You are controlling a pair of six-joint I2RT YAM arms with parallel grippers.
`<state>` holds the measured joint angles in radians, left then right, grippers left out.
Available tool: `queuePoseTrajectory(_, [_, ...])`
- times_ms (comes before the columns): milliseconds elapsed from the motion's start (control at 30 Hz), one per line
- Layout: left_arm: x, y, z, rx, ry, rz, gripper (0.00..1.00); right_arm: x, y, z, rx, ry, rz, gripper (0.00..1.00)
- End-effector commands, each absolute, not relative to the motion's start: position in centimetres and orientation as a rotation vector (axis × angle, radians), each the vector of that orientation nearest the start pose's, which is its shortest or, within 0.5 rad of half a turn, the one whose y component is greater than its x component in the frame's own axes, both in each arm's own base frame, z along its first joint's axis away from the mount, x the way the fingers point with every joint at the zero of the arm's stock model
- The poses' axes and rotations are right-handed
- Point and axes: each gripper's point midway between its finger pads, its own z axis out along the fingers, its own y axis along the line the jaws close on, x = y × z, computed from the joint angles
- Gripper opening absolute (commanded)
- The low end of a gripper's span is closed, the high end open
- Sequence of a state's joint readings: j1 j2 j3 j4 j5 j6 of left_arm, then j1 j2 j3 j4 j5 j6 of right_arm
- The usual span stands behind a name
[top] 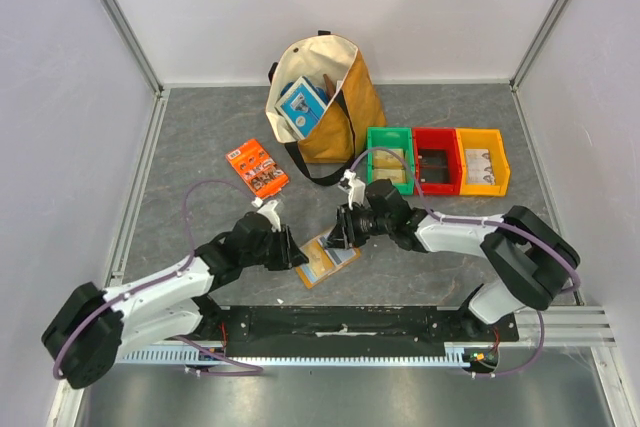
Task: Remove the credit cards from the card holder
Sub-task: Remove the credit card from the card holder.
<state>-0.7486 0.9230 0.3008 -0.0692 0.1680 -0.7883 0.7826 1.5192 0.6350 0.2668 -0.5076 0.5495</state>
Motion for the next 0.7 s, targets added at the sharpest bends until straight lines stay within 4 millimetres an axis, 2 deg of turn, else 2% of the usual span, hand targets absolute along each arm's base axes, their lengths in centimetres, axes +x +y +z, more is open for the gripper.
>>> queuePoseTrajectory(0, [16.0, -24.8, 6.6, 0.087, 2.411, -1.080, 0.31, 18.3, 33.3, 6.4, -0.587, 2.319, 1.340, 0.35])
queuePoseTrajectory(300, [15.0, -23.4, 2.8, 0.052, 2.527, -0.989, 0.21, 17.9, 32.9, 4.0, -0.524, 2.363, 1.436, 0.32])
queuePoseTrajectory(500, [14.7, -22.8, 1.8, 0.033, 2.559, -0.948, 0.17, 17.3, 33.2, 3.6, -0.504, 2.354, 1.531, 0.29])
queuePoseTrajectory(667, [14.6, -22.6, 1.5, 0.032, 2.575, -0.930, 0.15, 17.3, 33.1, 3.6, -0.474, 2.340, 1.577, 0.22])
